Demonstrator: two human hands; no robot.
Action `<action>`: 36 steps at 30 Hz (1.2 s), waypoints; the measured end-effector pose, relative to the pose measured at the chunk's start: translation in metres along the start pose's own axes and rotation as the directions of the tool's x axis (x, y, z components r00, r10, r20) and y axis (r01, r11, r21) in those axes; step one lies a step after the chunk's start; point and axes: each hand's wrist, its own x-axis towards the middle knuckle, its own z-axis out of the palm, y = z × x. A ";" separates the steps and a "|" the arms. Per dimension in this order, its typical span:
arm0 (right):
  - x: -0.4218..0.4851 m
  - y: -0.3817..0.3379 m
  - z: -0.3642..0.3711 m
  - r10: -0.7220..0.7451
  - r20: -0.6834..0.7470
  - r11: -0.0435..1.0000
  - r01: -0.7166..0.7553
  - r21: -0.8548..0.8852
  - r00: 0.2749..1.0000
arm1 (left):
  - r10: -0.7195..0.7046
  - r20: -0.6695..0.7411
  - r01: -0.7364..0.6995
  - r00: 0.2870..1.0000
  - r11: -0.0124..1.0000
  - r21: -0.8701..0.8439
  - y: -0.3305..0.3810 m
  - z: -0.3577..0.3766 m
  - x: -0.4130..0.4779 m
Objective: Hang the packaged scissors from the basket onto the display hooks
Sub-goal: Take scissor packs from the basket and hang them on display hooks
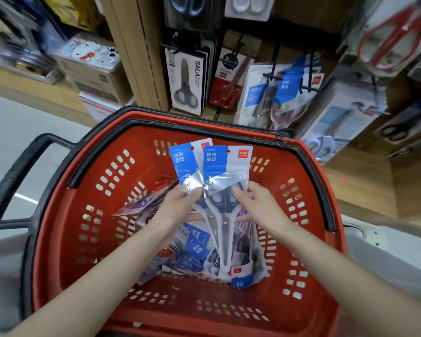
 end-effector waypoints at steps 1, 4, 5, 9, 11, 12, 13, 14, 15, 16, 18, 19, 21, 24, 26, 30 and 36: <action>-0.005 0.000 -0.003 0.007 0.003 1.000 -0.007 0.000 1.000 | 0.011 0.029 -0.011 1.000 1.000 0.000 0.003 0.006 -0.001; -0.017 0.002 -0.012 0.011 -0.008 1.000 -0.012 -0.029 1.000 | 0.072 0.082 -0.076 0.994 0.996 0.041 0.010 0.018 -0.004; -0.018 0.005 -0.016 -0.005 -0.029 0.998 0.003 -0.069 1.000 | 0.102 0.095 -0.107 0.990 0.993 0.055 0.013 0.022 -0.006; -0.026 0.001 -0.033 -0.163 -0.150 0.981 0.145 -0.127 0.975 | 0.198 0.159 -0.217 0.967 0.969 0.114 0.021 0.039 -0.015; -0.029 -0.008 -0.041 -0.235 -0.229 0.971 0.238 -0.014 0.944 | 0.230 0.169 -0.255 0.958 0.957 0.139 0.026 0.046 -0.019; -0.032 -0.014 -0.045 -0.244 -0.283 0.964 0.265 0.037 0.927 | 0.238 0.168 -0.265 0.957 0.952 0.156 0.029 0.050 -0.020; -0.033 -0.021 -0.049 -0.239 -0.336 0.957 0.280 0.079 0.911 | 0.245 0.167 -0.273 0.955 0.947 0.169 0.031 0.052 -0.020; -0.035 -0.027 -0.053 -0.229 -0.372 0.949 0.292 0.120 0.899 | 0.253 0.169 -0.282 0.952 0.944 0.174 0.035 0.054 -0.020; -0.035 -0.032 -0.057 -0.221 -0.385 0.941 0.299 0.156 0.896 | 0.262 0.182 -0.293 0.948 0.940 0.176 0.038 0.057 -0.019; -0.036 -0.037 -0.061 -0.217 -0.382 0.934 0.304 0.186 0.898 | 0.271 0.191 -0.307 0.943 0.933 0.190 0.041 0.059 -0.018; -0.037 -0.051 -0.068 -0.232 -0.374 0.922 0.326 0.211 0.898 | 0.306 0.203 -0.349 0.930 0.909 0.227 0.048 0.063 -0.015; -0.037 -0.058 -0.072 -0.248 -0.380 0.917 0.343 0.205 0.891 | 0.324 0.207 -0.368 0.923 0.900 0.233 0.052 0.065 -0.014; -0.039 -0.075 -0.083 -0.302 -0.415 0.900 0.400 0.172 0.858 | 0.354 0.192 -0.390 0.915 0.898 0.205 0.060 0.069 -0.009; -0.039 -0.102 -0.109 -0.380 -0.516 0.857 0.502 0.115 0.768 | 0.385 0.153 -0.408 0.910 0.897 0.170 0.073 0.071 -0.002; -0.037 -0.117 -0.130 -0.432 -0.593 0.830 0.556 0.032 0.679 | 0.404 0.138 -0.424 0.904 0.887 0.184 0.079 0.069 0.004; -0.026 -0.128 -0.170 -0.538 -0.677 0.793 0.573 -0.205 0.502 | 0.409 0.094 -0.419 0.908 0.880 0.223 0.084 0.064 0.018; -0.004 -0.112 -0.199 -0.599 -0.728 0.763 0.515 -0.391 0.333 | 0.362 0.038 -0.361 0.931 0.905 0.226 0.083 0.057 0.038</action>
